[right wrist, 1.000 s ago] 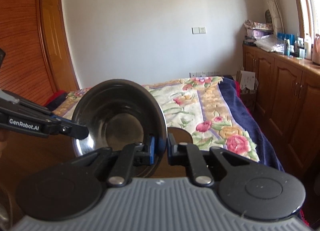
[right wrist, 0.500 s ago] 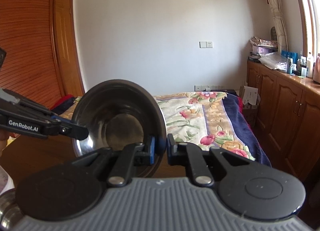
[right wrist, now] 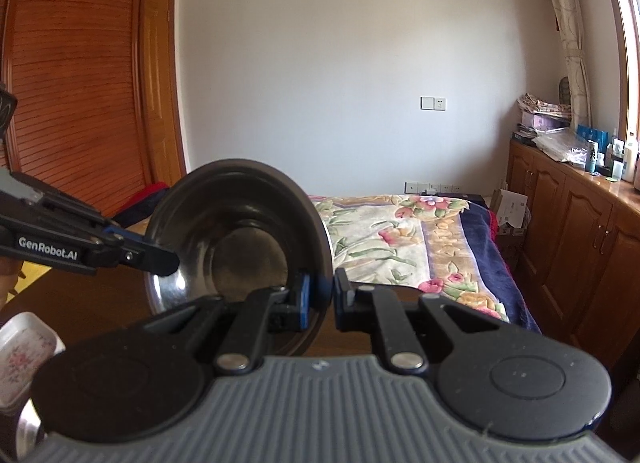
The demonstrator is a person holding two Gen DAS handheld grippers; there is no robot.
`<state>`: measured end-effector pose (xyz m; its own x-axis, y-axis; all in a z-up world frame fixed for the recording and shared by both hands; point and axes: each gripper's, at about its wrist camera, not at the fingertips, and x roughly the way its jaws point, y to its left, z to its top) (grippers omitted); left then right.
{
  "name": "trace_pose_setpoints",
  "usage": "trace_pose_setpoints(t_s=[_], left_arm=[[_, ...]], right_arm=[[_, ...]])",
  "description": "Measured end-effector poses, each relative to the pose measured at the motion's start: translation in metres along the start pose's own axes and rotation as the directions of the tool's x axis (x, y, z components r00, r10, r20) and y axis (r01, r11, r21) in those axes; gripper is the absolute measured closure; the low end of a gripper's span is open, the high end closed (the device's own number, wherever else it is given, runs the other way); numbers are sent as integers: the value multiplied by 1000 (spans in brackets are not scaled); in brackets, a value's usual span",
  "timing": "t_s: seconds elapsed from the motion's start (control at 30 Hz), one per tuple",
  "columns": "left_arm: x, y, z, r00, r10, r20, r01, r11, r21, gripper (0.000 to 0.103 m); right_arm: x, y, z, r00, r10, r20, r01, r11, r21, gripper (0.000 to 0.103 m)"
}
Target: Organize plates and bowls
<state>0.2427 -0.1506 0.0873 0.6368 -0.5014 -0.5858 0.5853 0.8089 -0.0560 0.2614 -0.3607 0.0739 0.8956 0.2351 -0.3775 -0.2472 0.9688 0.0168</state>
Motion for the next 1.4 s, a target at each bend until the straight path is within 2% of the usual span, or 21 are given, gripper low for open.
trace_pose_setpoints(t_s=[0.7, 1.23, 1.4], left_arm=[[-69, 1, -59, 999, -11, 51, 13, 999, -34, 92], [-70, 5, -114, 1000, 12, -2, -12, 996, -91, 92], [-65, 4, -128, 1000, 18, -24, -20, 994, -103, 92]], right_arm=[[-39, 52, -15, 1000, 24, -9, -25, 998, -64, 89], [-38, 78, -50, 996, 67, -67, -71, 996, -57, 89], [-35, 79, -62, 993, 85, -83, -87, 996, -17, 89]])
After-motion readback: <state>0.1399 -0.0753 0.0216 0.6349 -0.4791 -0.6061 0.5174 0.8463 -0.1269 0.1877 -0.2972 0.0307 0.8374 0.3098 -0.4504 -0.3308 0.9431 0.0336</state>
